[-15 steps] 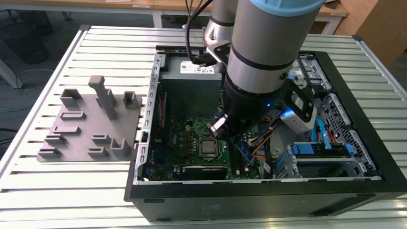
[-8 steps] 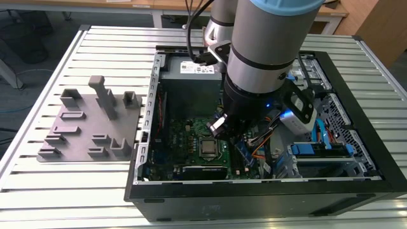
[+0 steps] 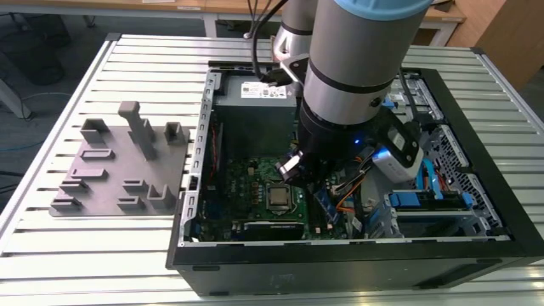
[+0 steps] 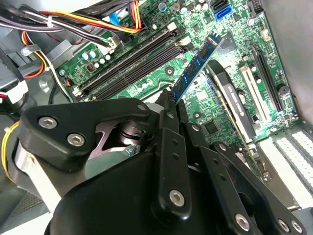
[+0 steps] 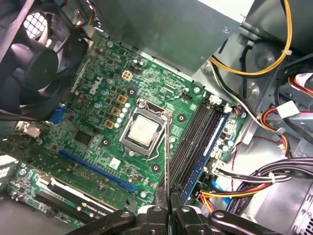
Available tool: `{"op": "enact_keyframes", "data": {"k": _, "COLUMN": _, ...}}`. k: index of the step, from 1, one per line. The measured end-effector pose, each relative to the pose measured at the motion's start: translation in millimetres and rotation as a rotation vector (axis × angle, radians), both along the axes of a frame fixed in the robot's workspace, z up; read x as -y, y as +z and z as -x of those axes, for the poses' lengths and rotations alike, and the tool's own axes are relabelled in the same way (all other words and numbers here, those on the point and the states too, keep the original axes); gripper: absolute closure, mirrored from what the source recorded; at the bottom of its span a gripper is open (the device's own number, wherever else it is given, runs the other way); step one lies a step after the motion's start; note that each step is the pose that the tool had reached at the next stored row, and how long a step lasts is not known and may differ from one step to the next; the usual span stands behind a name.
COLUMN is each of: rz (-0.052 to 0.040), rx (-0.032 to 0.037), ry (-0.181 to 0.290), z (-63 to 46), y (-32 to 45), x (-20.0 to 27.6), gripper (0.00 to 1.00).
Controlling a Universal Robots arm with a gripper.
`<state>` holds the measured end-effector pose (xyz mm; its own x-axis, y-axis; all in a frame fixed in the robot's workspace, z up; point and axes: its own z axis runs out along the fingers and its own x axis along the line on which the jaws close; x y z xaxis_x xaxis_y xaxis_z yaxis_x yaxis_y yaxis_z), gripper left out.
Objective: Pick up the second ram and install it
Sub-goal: 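Insert the second ram into the second slot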
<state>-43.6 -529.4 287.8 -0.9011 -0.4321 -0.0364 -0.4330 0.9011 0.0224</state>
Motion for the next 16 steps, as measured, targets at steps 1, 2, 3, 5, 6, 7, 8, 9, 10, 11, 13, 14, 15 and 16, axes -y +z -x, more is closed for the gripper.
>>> {"op": "enact_keyframes", "data": {"k": 1, "rz": 0.0004, "rx": 0.0, "ry": -0.007, "z": 0.0, "y": 0.0, "x": 0.0, "gripper": 0.86}}
{"op": "enact_keyframes", "data": {"k": 2, "rz": 0.0007, "rx": 0.0001, "ry": -0.013, "z": 0.0, "y": 0.0, "x": 0.0, "gripper": 0.86}}
{"op": "enact_keyframes", "data": {"k": 3, "rz": 0.0011, "rx": 0.0, "ry": -0.019, "z": 0.0, "y": 0.0, "x": 0.0, "gripper": 0.86}}
{"op": "enact_keyframes", "data": {"k": 5, "rz": 0.0012, "rx": 0.0, "ry": -0.031, "z": 0.0, "y": 0.0, "x": 0.0, "gripper": 0.86}}
{"op": "enact_keyframes", "data": {"k": 6, "rz": 0.0012, "rx": 0.0, "ry": -0.037, "z": 0.0, "y": -0.1, "x": 0.0, "gripper": 0.86}}
{"op": "enact_keyframes", "data": {"k": 7, "rz": 0.0012, "rx": 0.0, "ry": -0.042, "z": 0.0, "y": -0.1, "x": 0.0, "gripper": 0.86}}
{"op": "enact_keyframes", "data": {"k": 8, "rz": 0.0013, "rx": 0.0, "ry": -0.047, "z": 0.0, "y": -0.1, "x": 0.0, "gripper": 0.86}}
{"op": "enact_keyframes", "data": {"k": 9, "rz": 0.0013, "rx": 0.0, "ry": -0.055, "z": 0.0, "y": -0.1, "x": 0.0, "gripper": 0.86}}
{"op": "enact_keyframes", "data": {"k": 10, "rz": 0.0013, "rx": 0.0, "ry": -0.067, "z": 0.0, "y": -0.2, "x": 0.0, "gripper": 0.86}}
{"op": "enact_keyframes", "data": {"k": 11, "rz": 0.0013, "rx": 0.0, "ry": -0.084, "z": 0.0, "y": -0.4, "x": 0.0, "gripper": 0.86}}
{"op": "enact_keyframes", "data": {"k": 13, "rz": 0.0012, "rx": 0.0, "ry": -0.12, "z": 0.0, "y": -0.6, "x": 0.0, "gripper": 0.86}}
{"op": "enact_keyframes", "data": {"k": 14, "rz": 0.0012, "rx": 0.0, "ry": -0.137, "z": 0.0, "y": -0.8, "x": 0.0, "gripper": 0.86}}
{"op": "enact_keyframes", "data": {"k": 15, "rz": 0.0012, "rx": -0.0001, "ry": -0.155, "z": 0.0, "y": -0.8, "x": 0.0, "gripper": 0.86}}
{"op": "enact_keyframes", "data": {"k": 16, "rz": 0.0012, "rx": -0.0001, "ry": -0.173, "z": 0.0, "y": -0.9, "x": 0.0, "gripper": 0.86}}
